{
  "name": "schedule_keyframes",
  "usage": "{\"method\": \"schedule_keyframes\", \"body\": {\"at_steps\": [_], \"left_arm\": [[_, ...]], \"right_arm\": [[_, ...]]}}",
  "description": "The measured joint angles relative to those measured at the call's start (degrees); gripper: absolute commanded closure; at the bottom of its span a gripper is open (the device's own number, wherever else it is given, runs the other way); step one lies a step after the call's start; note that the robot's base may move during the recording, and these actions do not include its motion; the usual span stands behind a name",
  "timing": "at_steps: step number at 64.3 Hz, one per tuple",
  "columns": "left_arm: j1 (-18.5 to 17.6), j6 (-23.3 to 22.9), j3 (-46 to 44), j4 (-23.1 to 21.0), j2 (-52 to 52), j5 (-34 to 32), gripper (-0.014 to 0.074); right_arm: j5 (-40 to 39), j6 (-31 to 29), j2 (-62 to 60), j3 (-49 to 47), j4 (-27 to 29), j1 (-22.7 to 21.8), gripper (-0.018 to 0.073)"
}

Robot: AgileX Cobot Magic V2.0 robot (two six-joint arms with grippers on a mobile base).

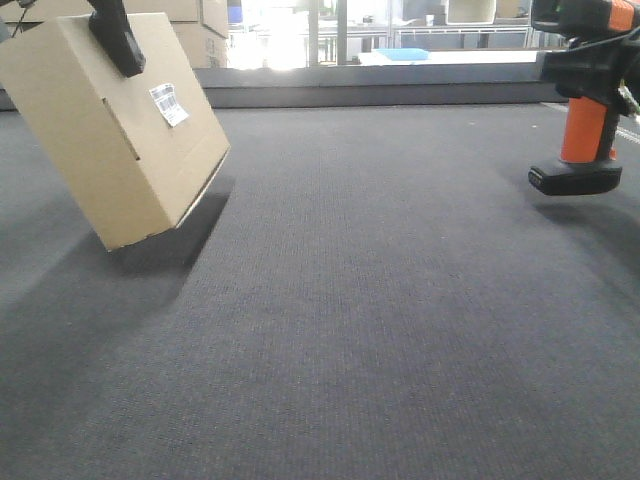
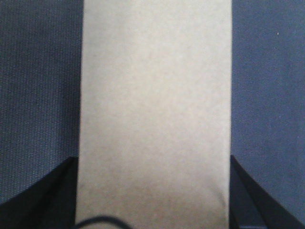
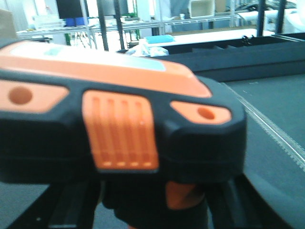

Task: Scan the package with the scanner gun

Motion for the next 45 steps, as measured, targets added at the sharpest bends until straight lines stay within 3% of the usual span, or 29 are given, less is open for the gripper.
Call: {"method": "schedule_keyframes", "body": {"at_steps": [45], "left_arm": [[0.0, 0.0, 0.0, 0.0, 0.0, -0.1, 0.0708]], "right_arm": [[2.0, 3.1, 0.8, 0.0, 1.6, 0.0, 0.0721]]}}
